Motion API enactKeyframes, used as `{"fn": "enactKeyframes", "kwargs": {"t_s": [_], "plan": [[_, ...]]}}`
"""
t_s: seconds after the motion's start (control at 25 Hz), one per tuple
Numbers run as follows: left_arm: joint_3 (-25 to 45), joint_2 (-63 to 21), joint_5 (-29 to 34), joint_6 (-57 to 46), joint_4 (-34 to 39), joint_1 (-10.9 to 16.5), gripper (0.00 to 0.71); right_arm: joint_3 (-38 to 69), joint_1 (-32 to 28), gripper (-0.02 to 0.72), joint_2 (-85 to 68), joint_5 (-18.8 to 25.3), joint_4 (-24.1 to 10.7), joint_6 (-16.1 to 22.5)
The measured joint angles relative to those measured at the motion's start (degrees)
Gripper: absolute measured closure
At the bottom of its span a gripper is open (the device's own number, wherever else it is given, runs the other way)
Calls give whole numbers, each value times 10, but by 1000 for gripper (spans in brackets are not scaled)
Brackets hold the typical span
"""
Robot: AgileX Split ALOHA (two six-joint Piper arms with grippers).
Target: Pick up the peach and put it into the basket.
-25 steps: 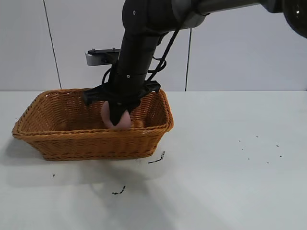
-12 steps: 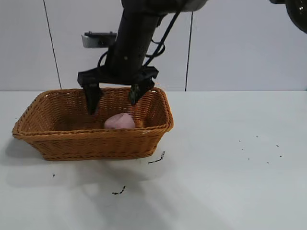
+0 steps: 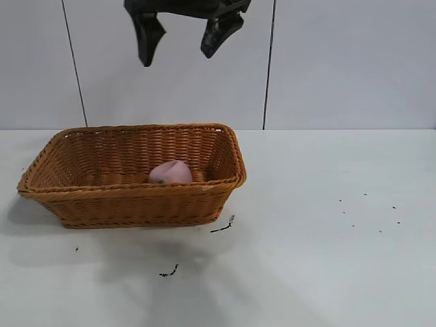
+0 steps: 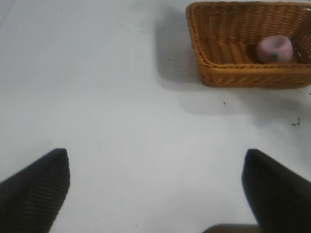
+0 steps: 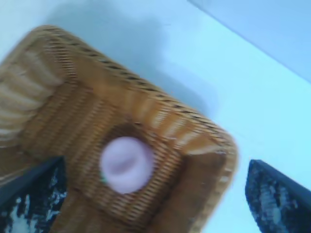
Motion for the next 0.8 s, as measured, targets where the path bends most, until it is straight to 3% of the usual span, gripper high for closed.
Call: {"fn": "enactKeyframes", "kwargs": {"t_s": [0.48,0.8], "plan": [[0,0,0,0,0,0,17,7,-237,8,0,0,3,13],[0,0,0,0,0,0,17,60,-275,8,-35,0,13,13]]}}
